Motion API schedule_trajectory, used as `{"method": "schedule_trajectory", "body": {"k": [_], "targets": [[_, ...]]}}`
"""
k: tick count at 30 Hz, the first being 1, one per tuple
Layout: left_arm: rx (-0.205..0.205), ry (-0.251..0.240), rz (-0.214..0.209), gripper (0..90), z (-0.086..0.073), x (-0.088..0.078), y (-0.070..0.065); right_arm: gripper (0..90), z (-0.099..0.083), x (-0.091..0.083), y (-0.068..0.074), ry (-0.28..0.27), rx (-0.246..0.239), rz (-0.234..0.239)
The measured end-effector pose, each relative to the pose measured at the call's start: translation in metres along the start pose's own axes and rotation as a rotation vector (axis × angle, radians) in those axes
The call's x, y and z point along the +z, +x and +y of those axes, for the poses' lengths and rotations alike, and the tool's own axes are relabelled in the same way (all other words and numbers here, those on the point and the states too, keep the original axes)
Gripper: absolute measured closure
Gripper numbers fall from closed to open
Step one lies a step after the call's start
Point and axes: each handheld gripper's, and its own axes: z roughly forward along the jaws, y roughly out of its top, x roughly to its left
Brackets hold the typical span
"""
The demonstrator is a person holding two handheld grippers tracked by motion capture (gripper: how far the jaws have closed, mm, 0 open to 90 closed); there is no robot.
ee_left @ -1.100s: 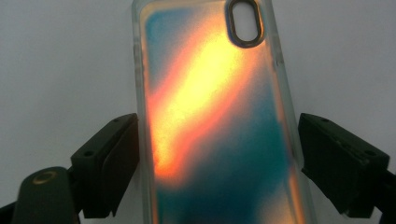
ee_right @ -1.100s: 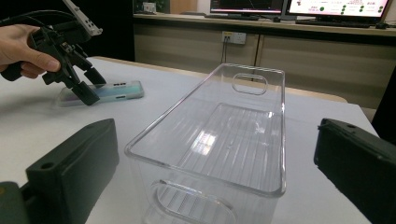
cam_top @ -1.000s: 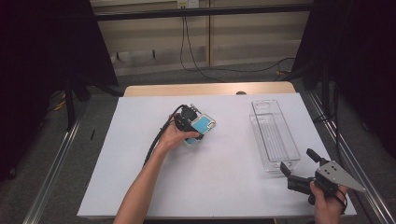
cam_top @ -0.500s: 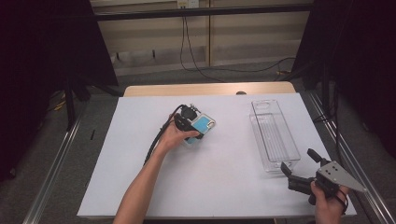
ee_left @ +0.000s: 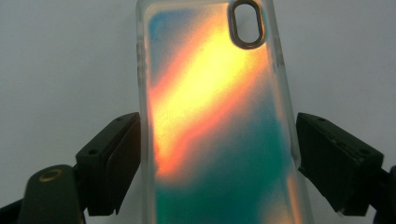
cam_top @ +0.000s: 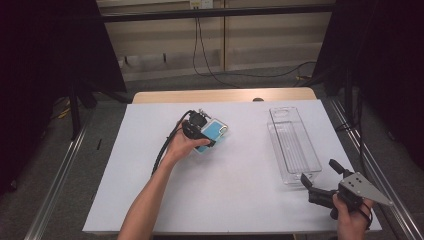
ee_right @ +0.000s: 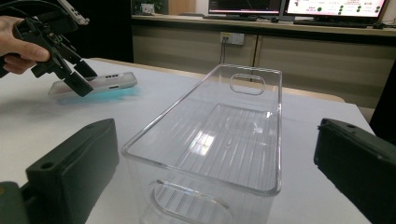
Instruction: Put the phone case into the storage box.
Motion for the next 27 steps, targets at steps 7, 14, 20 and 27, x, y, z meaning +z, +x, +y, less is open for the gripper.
{"method": "schedule_trajectory", "body": {"k": [7,14,20,27], "targets": [[-0.008,-0.05,0.007,16.9,-0.007,-0.011,0.003,0.0,0.0,-0.001,0.0,-0.001,0.0,-0.001],[-0.027,-0.091,0.015,16.9,-0.018,-0.019,0.005,0.0,0.001,-0.002,0.0,-0.004,-0.003,-0.005],[-0.02,-0.125,0.044,16.9,-0.025,-0.031,0.002,0.0,0.001,-0.002,0.0,-0.003,-0.002,-0.008],[-0.016,-0.179,0.061,16.9,-0.032,-0.041,-0.002,0.0,0.001,-0.002,0.001,-0.007,-0.003,-0.004]]}}
